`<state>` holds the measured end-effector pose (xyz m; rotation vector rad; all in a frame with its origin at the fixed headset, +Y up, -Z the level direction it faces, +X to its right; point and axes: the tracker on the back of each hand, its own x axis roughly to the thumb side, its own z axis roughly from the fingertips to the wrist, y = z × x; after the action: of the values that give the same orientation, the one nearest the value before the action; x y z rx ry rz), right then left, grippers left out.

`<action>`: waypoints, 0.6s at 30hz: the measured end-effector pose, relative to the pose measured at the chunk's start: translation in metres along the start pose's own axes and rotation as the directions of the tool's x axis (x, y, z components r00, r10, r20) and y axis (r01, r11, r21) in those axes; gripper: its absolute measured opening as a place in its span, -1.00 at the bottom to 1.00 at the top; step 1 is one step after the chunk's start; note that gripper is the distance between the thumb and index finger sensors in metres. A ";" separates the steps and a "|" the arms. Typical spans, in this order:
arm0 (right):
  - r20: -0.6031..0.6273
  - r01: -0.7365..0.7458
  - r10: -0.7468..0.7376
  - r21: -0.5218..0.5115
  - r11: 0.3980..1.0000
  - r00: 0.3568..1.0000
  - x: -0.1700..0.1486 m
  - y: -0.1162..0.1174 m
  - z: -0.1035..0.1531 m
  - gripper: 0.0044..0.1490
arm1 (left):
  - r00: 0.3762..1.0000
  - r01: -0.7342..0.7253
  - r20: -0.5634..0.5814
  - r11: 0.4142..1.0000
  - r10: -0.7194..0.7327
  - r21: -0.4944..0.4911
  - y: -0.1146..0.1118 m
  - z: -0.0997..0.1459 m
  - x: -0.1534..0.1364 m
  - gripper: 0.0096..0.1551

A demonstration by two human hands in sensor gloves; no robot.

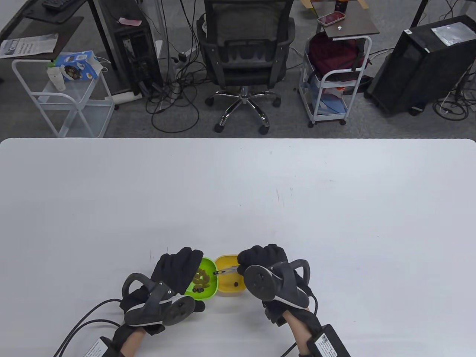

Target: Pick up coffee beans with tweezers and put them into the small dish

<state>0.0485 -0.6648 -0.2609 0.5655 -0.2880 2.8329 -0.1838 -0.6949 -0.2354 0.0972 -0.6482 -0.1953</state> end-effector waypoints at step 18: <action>-0.078 0.015 -0.016 -0.008 1.000 0.997 -0.020 0.001 0.000 -0.46 | 1.000 -0.001 -0.002 1.000 0.001 0.003 0.000 0.000 -0.001 0.45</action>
<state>0.0665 -0.6698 -0.2689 0.4518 -0.2783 2.8296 -0.1847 -0.6944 -0.2355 0.1000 -0.6462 -0.1930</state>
